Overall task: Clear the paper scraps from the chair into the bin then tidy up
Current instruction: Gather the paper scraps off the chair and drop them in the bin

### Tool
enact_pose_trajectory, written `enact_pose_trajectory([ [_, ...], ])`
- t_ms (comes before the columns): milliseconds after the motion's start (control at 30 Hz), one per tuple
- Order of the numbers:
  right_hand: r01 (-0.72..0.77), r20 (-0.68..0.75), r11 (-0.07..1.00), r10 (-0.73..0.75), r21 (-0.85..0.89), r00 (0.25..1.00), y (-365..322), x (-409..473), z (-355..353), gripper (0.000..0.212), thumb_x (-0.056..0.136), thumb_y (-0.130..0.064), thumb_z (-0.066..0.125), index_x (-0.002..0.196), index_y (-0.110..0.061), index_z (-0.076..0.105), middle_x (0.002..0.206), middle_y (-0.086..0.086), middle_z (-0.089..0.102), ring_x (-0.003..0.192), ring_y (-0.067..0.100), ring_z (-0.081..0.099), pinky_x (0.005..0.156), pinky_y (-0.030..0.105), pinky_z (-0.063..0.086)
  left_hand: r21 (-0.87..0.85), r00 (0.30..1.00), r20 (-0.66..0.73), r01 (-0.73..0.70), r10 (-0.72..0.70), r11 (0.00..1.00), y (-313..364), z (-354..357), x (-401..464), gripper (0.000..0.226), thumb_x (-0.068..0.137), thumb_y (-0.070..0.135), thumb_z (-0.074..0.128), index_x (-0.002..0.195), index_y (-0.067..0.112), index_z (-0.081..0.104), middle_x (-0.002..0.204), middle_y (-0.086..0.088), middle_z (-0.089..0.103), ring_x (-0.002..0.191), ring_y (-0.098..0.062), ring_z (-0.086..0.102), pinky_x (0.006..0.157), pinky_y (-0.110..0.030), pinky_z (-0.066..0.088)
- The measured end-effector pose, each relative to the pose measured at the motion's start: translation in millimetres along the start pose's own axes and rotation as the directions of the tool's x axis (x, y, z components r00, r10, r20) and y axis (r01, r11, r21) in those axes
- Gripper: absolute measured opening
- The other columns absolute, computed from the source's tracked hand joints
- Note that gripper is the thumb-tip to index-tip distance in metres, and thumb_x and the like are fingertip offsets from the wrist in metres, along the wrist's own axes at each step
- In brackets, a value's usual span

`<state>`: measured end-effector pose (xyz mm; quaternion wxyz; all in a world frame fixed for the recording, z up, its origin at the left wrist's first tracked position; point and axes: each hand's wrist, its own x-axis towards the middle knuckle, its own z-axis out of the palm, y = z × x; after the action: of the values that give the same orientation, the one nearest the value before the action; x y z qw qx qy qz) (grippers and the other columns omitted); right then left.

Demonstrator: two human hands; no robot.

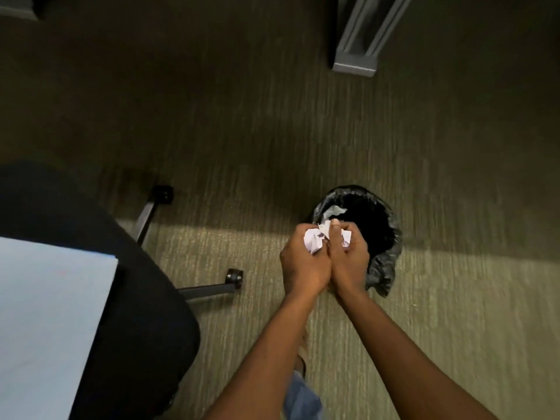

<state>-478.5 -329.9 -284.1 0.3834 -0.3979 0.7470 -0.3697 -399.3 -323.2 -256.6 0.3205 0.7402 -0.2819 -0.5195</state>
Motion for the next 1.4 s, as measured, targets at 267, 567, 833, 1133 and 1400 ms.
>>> enact_pose_trajectory([
  [267,0.078,0.081,0.96,-0.058,-0.269,0.995,74,100,-55,0.017,0.104,-0.027,0.06,0.099,-0.012,0.067,0.1,0.011,0.065,0.095,0.024,0.061,0.084,0.044,0.049,0.264,0.995,0.097,-0.029,0.003,0.964,-12,102,59,0.023,0.092,0.02,0.07,0.115,0.019,0.068,0.114,-0.008,0.073,0.106,-0.027,0.067,0.091,-0.036,0.054],
  [567,0.057,0.295,0.867,0.106,-0.496,0.95,145,147,-67,0.029,0.101,-0.033,0.062,0.128,-0.022,0.063,0.143,0.007,0.044,0.106,0.024,0.062,0.098,0.044,0.052,0.477,0.962,0.257,-0.04,-0.096,0.878,-56,149,102,0.067,0.091,0.036,0.072,0.15,0.021,0.044,0.149,-0.012,0.053,0.138,-0.033,0.049,0.11,-0.037,0.043],
  [833,0.275,0.44,0.666,0.088,-0.693,0.894,185,151,-84,0.062,0.098,-0.029,0.063,0.156,-0.027,0.04,0.171,0.016,0.016,0.131,0.043,0.056,0.101,0.049,0.051,0.562,0.955,0.285,-0.097,-0.083,0.821,-75,145,107,0.076,0.093,0.028,0.07,0.159,0.021,0.033,0.157,-0.012,0.039,0.145,-0.033,0.038,0.119,-0.042,0.036],
  [1133,0.414,0.504,0.575,-0.002,-0.706,0.864,163,139,-80,0.058,0.096,-0.026,0.064,0.15,-0.015,0.05,0.16,0.018,0.042,0.121,0.046,0.06,0.099,0.05,0.053,0.508,0.961,0.278,-0.145,-0.001,0.849,-62,124,102,0.064,0.095,0.028,0.069,0.153,0.02,0.045,0.15,-0.006,0.049,0.139,-0.028,0.047,0.116,-0.043,0.041],
  [1400,0.441,0.536,0.638,-0.053,-0.631,0.843,118,108,-47,0.054,0.095,-0.022,0.067,0.146,-0.009,0.054,0.151,0.019,0.05,0.131,0.041,0.054,0.103,0.048,0.051,0.454,0.977,0.21,-0.126,0.031,0.882,-48,67,92,0.058,0.094,0.028,0.07,0.148,0.025,0.051,0.138,-0.006,0.054,0.129,-0.027,0.054,0.108,-0.033,0.044],
])
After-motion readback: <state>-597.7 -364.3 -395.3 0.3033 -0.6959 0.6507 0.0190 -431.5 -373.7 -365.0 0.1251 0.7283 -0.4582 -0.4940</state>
